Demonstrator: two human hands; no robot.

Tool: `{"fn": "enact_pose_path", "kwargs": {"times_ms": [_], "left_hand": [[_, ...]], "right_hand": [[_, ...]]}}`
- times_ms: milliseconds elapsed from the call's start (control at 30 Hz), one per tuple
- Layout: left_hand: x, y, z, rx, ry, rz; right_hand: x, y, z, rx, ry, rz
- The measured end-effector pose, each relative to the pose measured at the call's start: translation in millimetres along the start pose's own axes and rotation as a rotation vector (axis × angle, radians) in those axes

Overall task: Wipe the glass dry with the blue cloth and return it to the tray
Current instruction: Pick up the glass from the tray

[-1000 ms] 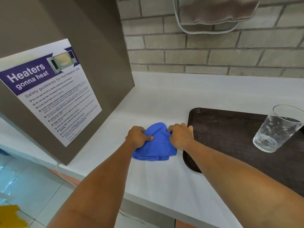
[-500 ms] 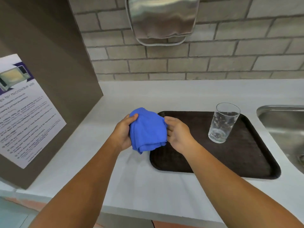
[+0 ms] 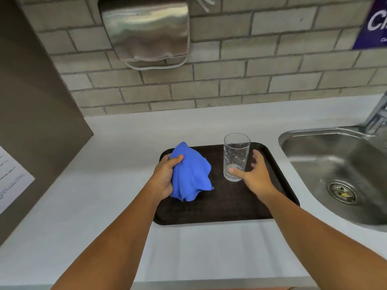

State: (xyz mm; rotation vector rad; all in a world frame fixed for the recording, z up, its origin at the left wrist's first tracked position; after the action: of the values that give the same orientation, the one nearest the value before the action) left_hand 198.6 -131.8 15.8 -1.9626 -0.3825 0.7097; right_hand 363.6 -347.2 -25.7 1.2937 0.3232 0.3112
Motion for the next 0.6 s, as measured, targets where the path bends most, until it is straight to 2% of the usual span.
{"fn": "enact_pose_path", "kwargs": {"times_ms": [100,467,600], "left_hand": [[0,4,-7,-0.001,0.019,0.029],[0,1,-12,-0.019,-0.022,-0.022],[-2,-5,-16,-0.052,-0.038,-0.035]], "right_hand": [[18,2,-3,0.061,0.131,0.057],[19,0,-15,0.214,0.149,0.043],[12,19,-22,0.374,0.196,0.014]]}}
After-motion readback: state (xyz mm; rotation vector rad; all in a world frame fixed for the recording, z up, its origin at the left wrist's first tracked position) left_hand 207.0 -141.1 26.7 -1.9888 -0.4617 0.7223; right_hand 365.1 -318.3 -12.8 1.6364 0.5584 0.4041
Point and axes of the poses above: each hand's wrist, its own x-axis towards the middle knuckle, its own z-axis out of the back of the hand, y = z × x, the point moved 5 cm from there along x, towards the middle knuckle, and after that the axes turned 1 degree about x, right-handed, at the moved point
